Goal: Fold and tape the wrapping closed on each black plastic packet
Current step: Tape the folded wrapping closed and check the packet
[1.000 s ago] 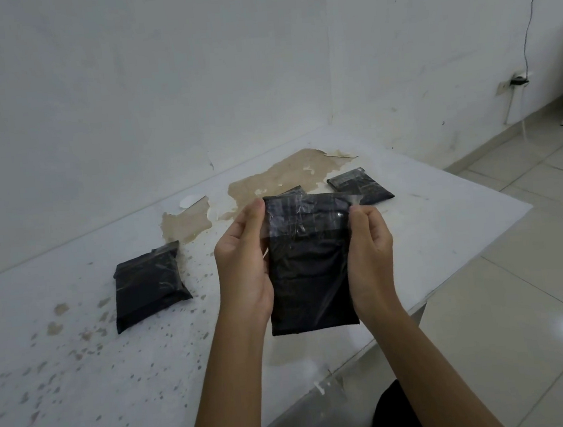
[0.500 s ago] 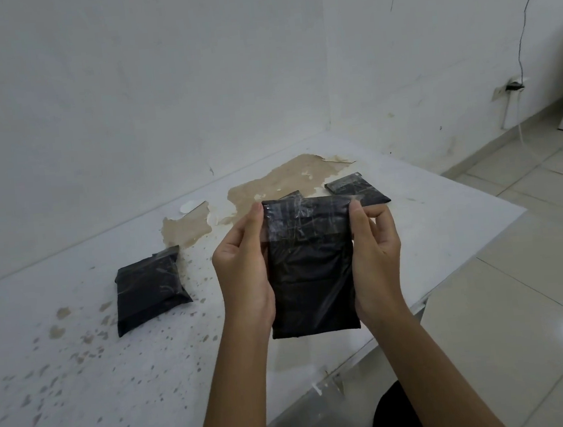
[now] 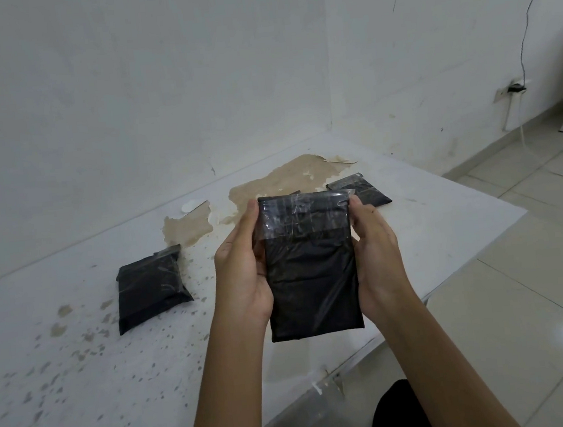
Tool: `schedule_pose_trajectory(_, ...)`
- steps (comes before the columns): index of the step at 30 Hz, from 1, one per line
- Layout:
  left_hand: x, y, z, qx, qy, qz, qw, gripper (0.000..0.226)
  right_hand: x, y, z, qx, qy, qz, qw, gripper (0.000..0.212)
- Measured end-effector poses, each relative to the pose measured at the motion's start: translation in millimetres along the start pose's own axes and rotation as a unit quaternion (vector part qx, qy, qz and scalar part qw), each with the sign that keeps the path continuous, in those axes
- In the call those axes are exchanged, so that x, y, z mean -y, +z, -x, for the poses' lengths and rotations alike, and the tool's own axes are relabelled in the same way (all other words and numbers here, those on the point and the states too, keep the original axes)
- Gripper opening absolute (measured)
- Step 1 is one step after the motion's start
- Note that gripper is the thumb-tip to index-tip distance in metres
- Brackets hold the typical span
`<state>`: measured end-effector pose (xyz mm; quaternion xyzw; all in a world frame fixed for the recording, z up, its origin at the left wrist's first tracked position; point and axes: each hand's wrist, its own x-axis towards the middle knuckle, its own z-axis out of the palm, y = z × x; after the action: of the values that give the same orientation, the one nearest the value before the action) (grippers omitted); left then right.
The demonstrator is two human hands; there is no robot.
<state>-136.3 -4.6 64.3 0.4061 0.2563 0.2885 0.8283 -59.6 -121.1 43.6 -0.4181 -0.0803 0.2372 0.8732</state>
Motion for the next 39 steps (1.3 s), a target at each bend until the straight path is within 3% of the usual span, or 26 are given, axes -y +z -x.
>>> schedule_pose_trajectory(3,-4.0,-0.7,0.3,0.03,-0.036,0.008,0.999,0.031,1.6,2.4,0.7,0.017,0.035,-0.007,0.999,0.046)
schedule_pose_trajectory(9,-6.0,-3.9,0.8,0.056,-0.089,0.03,0.994,0.05,8.2,-0.9,6.3,0.072,0.104,-0.033,0.991,0.047)
schedule_pose_trajectory(13,-2.7,-7.2,-1.7,0.058,-0.106,0.048,0.992,0.057,8.2,0.0,7.2,0.065,0.11,-0.024,0.991,0.049)
schedule_pose_trajectory(16,-3.3,-5.2,-0.4,0.049,-0.102,0.029,0.993,0.048,6.8,-0.9,7.7,0.063,0.104,-0.024,0.992,0.048)
schedule_pose_trajectory(21,-0.6,-4.4,-0.6,-0.038,-0.017,0.028,0.999,0.033,1.5,-3.9,2.2,0.048,0.088,-0.008,0.995,0.045)
schedule_pose_trajectory(24,-3.7,-8.8,4.7,-0.083,0.054,-0.076,0.992,0.031,-3.5,-5.3,-3.2,0.04,0.07,0.02,0.997,0.049)
schedule_pose_trajectory(28,2.1,-14.4,20.7,0.008,0.055,-0.281,0.958,0.044,-7.5,-4.8,-6.4,0.016,0.057,0.034,0.998,0.047)
schedule_pose_trajectory(34,-1.8,-17.8,17.5,-0.015,0.146,-0.285,0.947,0.033,-10.5,-2.8,-11.3,-0.011,0.066,0.082,0.994,0.058)
schedule_pose_trajectory(37,-18.6,-24.4,14.2,-0.016,0.205,-0.377,0.903,0.035,4.6,-6.6,-14.9,0.002,-0.039,0.22,0.975,0.046)
schedule_pose_trajectory(39,-30.0,-26.1,13.7,-0.014,0.252,-0.448,0.858,0.036,20.7,-6.2,-17.7,0.032,-0.154,0.337,0.928,0.033)
